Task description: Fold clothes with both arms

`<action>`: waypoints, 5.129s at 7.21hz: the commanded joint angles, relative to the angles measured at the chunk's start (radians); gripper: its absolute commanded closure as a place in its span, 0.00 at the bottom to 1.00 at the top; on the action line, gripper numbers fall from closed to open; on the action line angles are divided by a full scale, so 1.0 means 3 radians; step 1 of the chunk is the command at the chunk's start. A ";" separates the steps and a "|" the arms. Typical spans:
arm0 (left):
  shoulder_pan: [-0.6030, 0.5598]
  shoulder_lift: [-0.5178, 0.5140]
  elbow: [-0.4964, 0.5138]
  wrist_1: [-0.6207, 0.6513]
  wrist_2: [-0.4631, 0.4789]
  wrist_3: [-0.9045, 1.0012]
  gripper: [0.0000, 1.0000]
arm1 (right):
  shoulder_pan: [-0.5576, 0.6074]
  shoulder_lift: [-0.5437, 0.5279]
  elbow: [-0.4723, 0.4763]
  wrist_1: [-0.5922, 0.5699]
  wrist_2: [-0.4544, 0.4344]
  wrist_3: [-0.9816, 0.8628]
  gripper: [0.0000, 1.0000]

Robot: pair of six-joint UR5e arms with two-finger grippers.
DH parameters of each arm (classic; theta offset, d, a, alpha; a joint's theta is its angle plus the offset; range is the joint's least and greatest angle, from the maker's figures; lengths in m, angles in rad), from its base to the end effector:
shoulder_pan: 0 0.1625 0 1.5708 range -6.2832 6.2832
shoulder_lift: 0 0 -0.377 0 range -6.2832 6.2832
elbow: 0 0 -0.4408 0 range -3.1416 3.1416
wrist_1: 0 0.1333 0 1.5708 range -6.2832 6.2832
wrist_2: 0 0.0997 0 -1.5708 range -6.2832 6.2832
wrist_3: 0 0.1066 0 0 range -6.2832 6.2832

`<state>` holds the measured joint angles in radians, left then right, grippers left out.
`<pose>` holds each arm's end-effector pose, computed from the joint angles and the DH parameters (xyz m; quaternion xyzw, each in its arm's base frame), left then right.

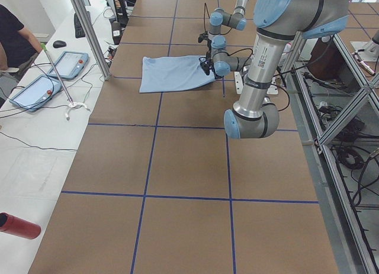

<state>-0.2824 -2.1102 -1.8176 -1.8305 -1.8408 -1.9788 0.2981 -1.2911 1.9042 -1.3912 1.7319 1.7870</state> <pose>0.5892 -0.2802 0.1392 -0.1474 0.4866 -0.2272 0.8306 -0.5485 -0.2901 0.2741 -0.0584 -0.3875 0.2038 0.8972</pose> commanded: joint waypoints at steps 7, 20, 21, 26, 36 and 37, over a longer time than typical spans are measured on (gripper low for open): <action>0.0000 -0.0007 -0.0001 -0.0009 0.0000 0.0000 1.00 | 0.0044 0.0126 0.0019 -0.0190 0.0061 -0.0015 1.00; 0.0257 0.0326 -0.1177 0.0773 0.0020 0.0259 1.00 | -0.0064 0.0125 0.0721 -0.0179 0.0726 0.0057 1.00; 0.0064 0.0315 -0.1126 0.0768 0.0015 0.0352 1.00 | 0.0145 0.0243 0.0542 -0.0174 0.0726 0.0031 1.00; -0.0704 0.0014 -0.0289 0.0366 -0.0005 0.0731 1.00 | 0.0928 0.0923 -0.0368 -0.0159 0.0767 -0.0010 1.00; -0.1742 -0.0499 0.1566 -0.0970 -0.0674 0.1610 0.00 | 0.1732 0.1610 -0.1804 0.0053 0.1186 -0.0945 0.00; -0.1743 -0.0199 0.1189 -0.0960 -0.0690 0.1727 0.00 | 0.1560 0.1594 -0.1533 -0.0380 0.1146 -0.1022 0.00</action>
<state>-0.7938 -2.2561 -1.3516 -2.1232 -2.0209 -1.5027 0.8060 -0.8024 1.3482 -1.3849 2.0814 1.5069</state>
